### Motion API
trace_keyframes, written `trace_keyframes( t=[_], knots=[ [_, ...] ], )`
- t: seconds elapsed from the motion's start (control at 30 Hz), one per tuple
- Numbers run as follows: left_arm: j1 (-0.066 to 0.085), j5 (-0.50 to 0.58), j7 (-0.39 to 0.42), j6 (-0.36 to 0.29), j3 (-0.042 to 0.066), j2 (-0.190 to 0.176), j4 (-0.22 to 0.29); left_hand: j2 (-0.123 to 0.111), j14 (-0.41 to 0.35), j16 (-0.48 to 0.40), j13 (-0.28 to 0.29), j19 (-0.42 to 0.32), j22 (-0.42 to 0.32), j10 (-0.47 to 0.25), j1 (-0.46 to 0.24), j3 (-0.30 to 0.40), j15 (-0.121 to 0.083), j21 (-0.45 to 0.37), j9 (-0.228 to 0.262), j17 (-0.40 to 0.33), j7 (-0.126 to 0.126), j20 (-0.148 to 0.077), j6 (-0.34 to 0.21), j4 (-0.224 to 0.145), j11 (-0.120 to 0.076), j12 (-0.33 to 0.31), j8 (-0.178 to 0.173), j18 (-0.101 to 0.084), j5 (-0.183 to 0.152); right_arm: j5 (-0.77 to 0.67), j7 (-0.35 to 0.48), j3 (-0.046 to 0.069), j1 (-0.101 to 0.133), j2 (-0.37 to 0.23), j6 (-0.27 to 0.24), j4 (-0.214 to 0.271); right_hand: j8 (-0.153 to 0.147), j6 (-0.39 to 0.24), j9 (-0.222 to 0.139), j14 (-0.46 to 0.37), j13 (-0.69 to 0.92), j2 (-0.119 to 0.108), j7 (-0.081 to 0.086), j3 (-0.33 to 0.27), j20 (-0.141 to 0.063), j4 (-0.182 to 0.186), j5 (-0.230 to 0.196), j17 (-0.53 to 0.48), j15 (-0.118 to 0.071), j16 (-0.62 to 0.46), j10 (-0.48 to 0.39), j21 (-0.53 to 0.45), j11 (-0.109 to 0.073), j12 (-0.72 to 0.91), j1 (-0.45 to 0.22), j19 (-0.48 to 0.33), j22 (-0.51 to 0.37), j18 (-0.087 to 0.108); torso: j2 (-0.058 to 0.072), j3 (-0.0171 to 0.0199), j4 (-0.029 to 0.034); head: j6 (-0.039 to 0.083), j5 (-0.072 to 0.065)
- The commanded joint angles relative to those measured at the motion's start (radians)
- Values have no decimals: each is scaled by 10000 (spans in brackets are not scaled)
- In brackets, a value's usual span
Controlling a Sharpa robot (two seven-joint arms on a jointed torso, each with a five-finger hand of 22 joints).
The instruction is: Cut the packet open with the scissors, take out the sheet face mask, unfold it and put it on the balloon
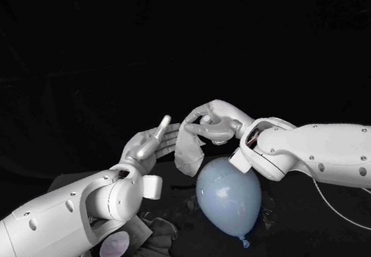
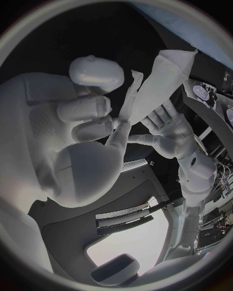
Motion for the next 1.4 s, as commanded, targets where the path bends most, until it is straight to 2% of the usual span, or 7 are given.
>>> trace_keyframes(
  t=[0.03, 0.27, 0.53, 0.7, 0.83, 1.17, 1.4],
  knots=[
    [3, 251, 0, 647, 15, 40, 37, 255, 198, -70, 9, 200, 25, 32, -239, -190, -21, 98, 20, 40, 942, 3, 28, 2, 25, -11, -37, -56, 18, -1018, 128, 11, 9, 73, -107, -48, 22, 62, 16, 1078, 1282, -7, -18, 66, -28, 3, 22, 2626, -6, 70, -76, -27, 22, -66, 87, -5, 1718, 19, -6, -8, 3, -20, -22],
    [2, 259, -30, 806, 15, 59, 21, 378, 514, -90, 43, 50, -14, 459, -749, -401, -47, 57, 91, 91, 945, 18, 309, 10, 8, 40, 49, -64, 20, -1633, -93, 12, 10, 140, -459, -21, -15, 24, -5, 1078, 1301, -66, -12, 204, -29, -84, 28, 2626, -3, 70, -55, 15, 25, -56, 175, 15, 1729, 10, 1, -10, 8, -20, -26],
    [3, -153, 225, 145, 16, 2, -158, 231, -1647, -1216, -58, -2168, -175, -1003, -614, -615, 150, -379, -38, -155, 625, 65, -421, -23, 40, -87, -228, -579, 16, -1533, -172, 61, 9, -84, -1126, 249, 1, 70, -1, 1078, 1342, -103, -16, 236, -31, -102, 24, 2626, -7, 70, -7, 94, 22, -17, 184, 61, 1751, -6, -9, -2, -2, -27, -17],
    [3, -392, 221, -359, 16, -65, -314, -26, -3609, -1991, -91, -3975, -312, -1952, -321, -614, 618, -510, -27, -303, 43, 104, -556, -36, -726, -122, -264, -609, 13, -1443, -163, 127, 45, -203, -1491, 334, 6, 89, -1, 1078, 1370, -120, -21, 257, -33, -113, 26, 2626, -10, 70, 24, 85, 17, 9, 191, 57, 1748, -3, -24, 3, -10, -20, -27],
    [3, -457, 460, -538, 16, -188, -330, -113, -3595, -2007, -79, -4008, -295, -1966, -67, -568, 631, -487, -37, -271, 14, 100, -665, -79, -727, -101, -297, -605, 14, -1402, -176, 153, 95, -247, -1599, 248, 9, 97, -1, 1078, 1380, -130, -23, 261, -34, -117, 25, 2626, -11, 70, 34, 83, 16, 17, 190, 57, 1747, -2, -14, -1, -3, -40, -77],
    [-2, -412, 842, -591, 17, -630, 101, -246, -3015, -1895, -80, -2813, -49, -2045, 813, -428, 308, -62, -31, -130, 677, 55, -866, -98, -81, -98, -332, -326, 19, -1238, -228, 179, 127, -177, -1730, -152, 13, 108, 0, 1078, 1404, -145, -25, 267, -35, -123, 24, 2626, -13, 70, 58, 27, 14, 39, 191, 26, 1730, 10, -3, 1, 2, -66, -116],
    [-74, -359, 970, -395, 20, -701, 506, -179, -50, -920, -57, 836, 496, -1515, 1128, -382, 94, 1252, 111, 450, 919, -8, -531, -69, 112, -74, -148, -63, 25, -1240, -382, 184, 132, -44, -1678, -437, 14, 113, 0, 1078, 1398, -153, -27, 273, -36, -128, 24, 2626, -14, 70, 54, -22, 12, 34, 193, -2, 1715, 22, 1, -9, -1, -62, -111]
  ],
)
